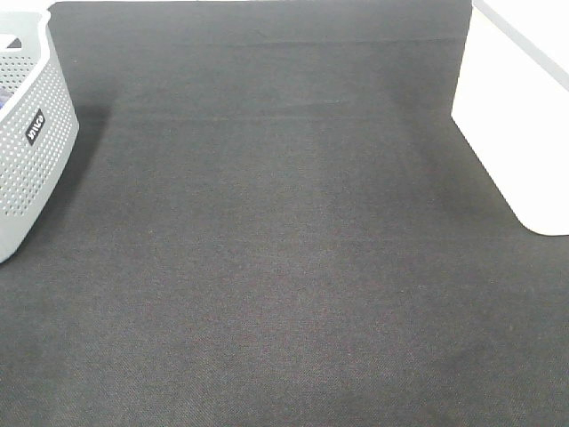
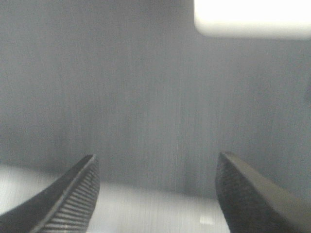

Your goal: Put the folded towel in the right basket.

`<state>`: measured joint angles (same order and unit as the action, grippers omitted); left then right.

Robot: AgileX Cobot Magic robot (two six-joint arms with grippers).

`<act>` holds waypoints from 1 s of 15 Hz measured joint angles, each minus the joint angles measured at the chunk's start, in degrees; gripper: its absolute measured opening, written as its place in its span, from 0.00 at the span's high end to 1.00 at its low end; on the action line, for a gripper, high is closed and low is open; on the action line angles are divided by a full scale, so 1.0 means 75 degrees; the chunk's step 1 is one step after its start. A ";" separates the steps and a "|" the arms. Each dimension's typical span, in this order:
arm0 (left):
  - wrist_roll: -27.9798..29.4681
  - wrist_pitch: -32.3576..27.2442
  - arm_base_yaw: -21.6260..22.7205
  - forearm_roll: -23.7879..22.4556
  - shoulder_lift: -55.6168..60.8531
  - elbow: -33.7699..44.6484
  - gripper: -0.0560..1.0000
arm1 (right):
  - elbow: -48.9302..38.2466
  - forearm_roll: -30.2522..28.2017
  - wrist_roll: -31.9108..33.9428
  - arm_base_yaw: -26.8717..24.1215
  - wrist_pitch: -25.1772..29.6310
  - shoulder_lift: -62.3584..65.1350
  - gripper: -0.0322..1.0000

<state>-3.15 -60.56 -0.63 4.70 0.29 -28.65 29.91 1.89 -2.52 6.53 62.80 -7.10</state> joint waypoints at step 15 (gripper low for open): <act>0.0000 0.0000 0.0000 0.0000 0.0000 0.0000 0.12 | -0.0122 0.0260 -0.0191 -0.0390 -0.0206 0.0741 0.34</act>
<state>-3.15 -60.56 -0.63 4.70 0.29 -28.65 28.99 3.84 -3.95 3.61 61.25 -1.55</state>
